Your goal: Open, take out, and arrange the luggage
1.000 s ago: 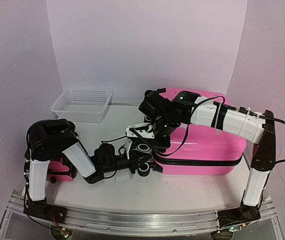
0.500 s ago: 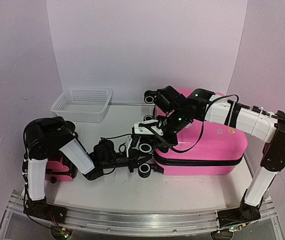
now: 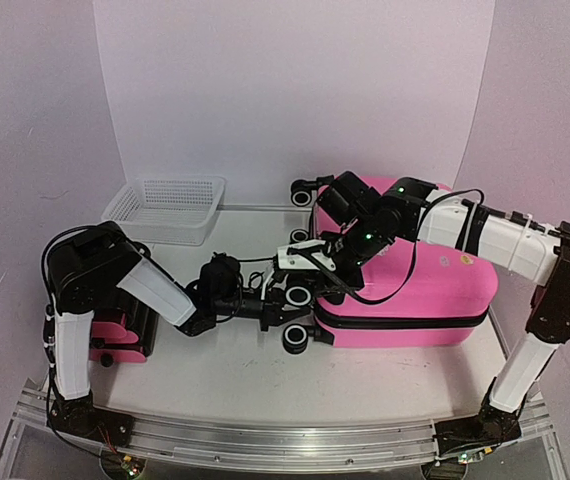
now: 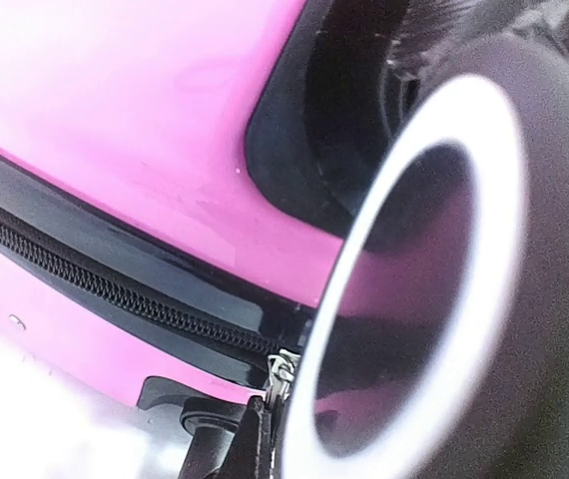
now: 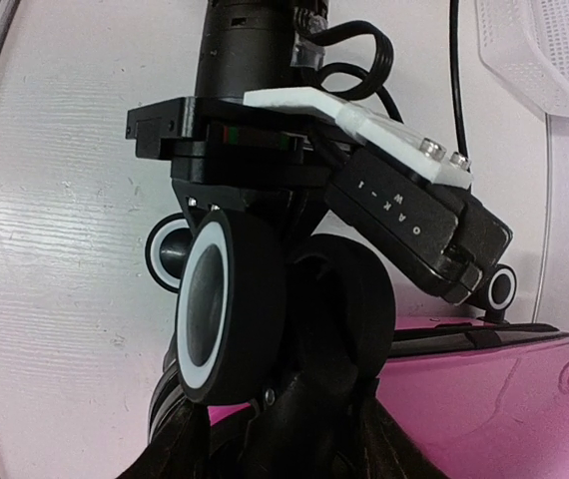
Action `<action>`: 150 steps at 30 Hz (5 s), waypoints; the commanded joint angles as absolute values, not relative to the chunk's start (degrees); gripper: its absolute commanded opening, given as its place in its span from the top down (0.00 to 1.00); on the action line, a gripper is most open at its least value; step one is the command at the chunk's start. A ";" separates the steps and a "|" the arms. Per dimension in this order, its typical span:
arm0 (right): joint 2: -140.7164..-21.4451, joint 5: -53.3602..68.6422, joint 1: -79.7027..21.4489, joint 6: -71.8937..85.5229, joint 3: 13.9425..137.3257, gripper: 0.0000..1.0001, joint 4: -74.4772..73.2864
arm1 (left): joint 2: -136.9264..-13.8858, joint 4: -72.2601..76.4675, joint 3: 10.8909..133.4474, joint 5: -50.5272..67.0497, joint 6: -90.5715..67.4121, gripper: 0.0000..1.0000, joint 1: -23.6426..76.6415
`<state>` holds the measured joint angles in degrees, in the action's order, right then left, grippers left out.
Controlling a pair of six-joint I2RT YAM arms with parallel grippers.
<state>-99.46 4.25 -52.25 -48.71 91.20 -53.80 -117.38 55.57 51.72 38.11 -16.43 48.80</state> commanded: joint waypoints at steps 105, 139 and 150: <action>-65.89 1.40 -8.38 23.27 73.56 0.02 -63.61 | -106.16 -5.30 93.26 21.42 -1.17 0.01 35.84; -89.78 -2.33 1.07 12.31 86.94 0.02 -61.38 | -110.79 -20.24 98.76 41.24 -12.90 0.37 55.42; -87.89 1.92 0.35 10.31 87.37 0.02 -63.26 | -93.72 -21.33 84.21 24.39 -6.47 0.01 57.42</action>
<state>-88.71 -1.37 0.67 11.53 88.51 -60.47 -107.04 -25.15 88.42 31.86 -10.22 61.71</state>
